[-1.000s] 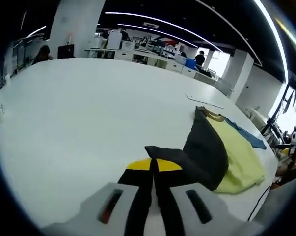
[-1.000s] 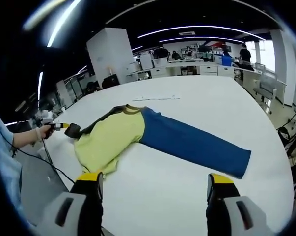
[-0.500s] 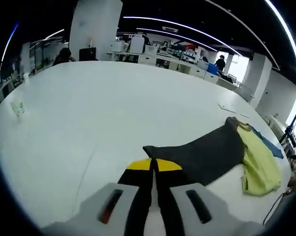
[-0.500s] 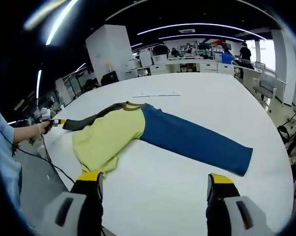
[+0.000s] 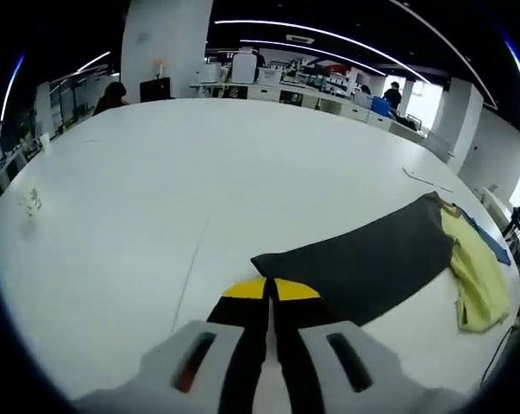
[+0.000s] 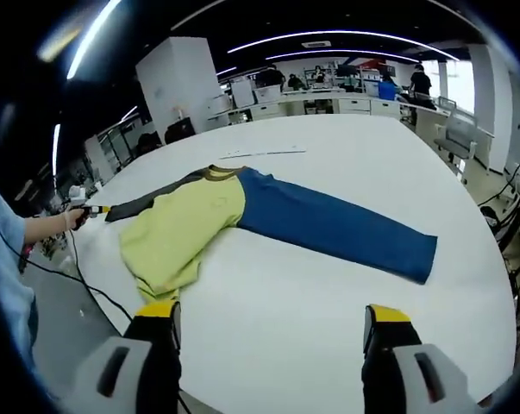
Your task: Fold the garment on the visible template until the final outline fits inside the template.
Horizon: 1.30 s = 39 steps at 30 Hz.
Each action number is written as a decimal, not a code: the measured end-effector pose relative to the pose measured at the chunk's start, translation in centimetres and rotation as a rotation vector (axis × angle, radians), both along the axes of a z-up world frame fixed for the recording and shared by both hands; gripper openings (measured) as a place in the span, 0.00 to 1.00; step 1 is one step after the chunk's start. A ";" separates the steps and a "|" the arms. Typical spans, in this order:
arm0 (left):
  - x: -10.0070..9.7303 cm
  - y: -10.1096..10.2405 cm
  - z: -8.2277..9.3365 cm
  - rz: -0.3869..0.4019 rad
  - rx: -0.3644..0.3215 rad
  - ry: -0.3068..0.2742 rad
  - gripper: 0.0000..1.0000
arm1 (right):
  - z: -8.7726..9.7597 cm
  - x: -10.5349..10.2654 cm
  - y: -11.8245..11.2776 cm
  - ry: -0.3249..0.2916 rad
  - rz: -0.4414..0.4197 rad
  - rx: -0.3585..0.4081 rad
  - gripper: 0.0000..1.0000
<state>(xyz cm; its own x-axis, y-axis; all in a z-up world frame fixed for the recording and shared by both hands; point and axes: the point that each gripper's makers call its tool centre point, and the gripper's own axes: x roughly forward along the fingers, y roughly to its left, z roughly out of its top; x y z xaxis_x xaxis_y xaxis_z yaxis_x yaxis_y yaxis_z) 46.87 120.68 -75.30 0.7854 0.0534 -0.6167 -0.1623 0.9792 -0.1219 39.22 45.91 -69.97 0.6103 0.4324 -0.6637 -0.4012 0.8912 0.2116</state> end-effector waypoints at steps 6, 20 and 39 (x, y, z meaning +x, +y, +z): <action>-0.2 0.7 -0.5 -0.004 0.033 0.019 0.00 | -0.4 -0.3 0.3 0.006 0.000 -0.003 0.88; -1.1 0.4 -1.1 0.002 0.031 0.040 0.00 | -0.7 0.0 0.9 0.013 0.015 0.000 0.88; -2.0 -2.0 1.5 -0.119 0.072 -0.039 0.54 | -0.1 -0.5 1.4 -0.017 -0.009 0.093 0.94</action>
